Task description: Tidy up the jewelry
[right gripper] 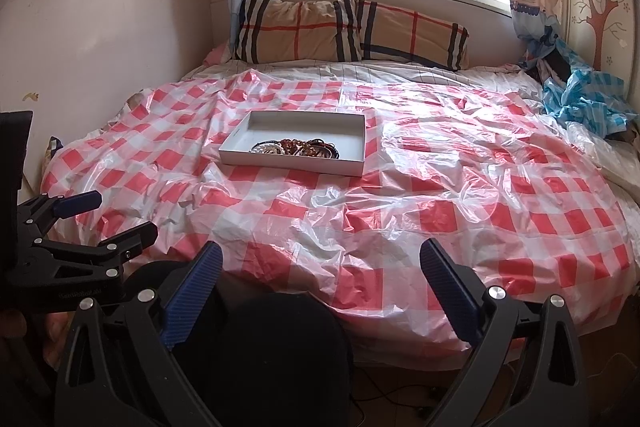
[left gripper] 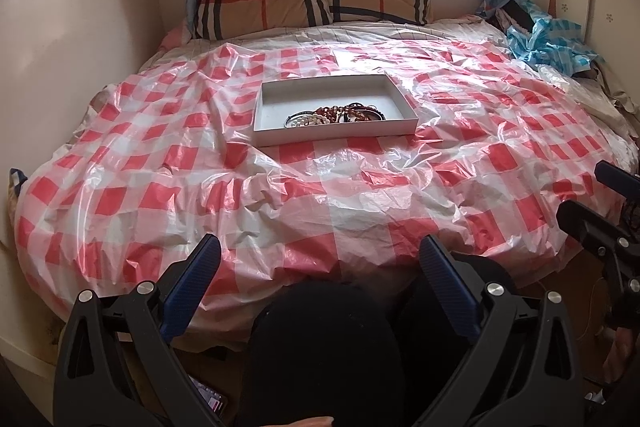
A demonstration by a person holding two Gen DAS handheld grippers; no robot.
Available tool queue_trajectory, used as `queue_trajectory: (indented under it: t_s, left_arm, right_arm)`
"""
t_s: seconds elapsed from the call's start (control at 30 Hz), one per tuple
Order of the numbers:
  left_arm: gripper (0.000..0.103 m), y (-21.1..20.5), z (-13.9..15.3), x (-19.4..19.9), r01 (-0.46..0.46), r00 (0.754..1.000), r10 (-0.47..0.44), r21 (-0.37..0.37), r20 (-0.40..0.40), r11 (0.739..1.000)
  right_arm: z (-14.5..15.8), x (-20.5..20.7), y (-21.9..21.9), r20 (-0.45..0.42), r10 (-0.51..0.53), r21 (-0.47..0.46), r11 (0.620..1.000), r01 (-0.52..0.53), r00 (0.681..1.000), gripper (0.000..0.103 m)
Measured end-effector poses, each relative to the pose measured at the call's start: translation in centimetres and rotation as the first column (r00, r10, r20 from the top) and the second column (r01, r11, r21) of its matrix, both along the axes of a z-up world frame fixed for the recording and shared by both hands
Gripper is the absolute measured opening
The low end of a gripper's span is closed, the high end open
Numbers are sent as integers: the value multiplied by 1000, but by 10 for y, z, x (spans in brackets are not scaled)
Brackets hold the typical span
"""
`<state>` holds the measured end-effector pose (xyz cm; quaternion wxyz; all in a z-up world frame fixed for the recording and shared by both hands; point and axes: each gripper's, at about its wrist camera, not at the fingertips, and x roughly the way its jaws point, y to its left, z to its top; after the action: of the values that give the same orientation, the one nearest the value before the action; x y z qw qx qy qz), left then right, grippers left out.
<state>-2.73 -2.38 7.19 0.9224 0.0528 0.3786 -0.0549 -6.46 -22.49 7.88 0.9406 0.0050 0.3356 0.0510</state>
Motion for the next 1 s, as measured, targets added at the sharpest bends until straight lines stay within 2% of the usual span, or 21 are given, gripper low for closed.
queue_trajectory:
  t_s: [0.53,0.73,1.0]
  left_arm:
    - [95,-2,-7,6,-17,999,18,29,-28,999]
    - [95,2,-2,3,-24,1000,24,25,14,999]
    - [95,0,-14,10,-1,997,0,-13,-74,1000]
  right_arm:
    - [-1,1,-1,-3,0,3,1000,0,1000,95]
    - [-6,2,-2,-8,-3,6,1000,3,1000,95]
    - [-8,3,-3,-8,-7,4,1000,7,1000,95]
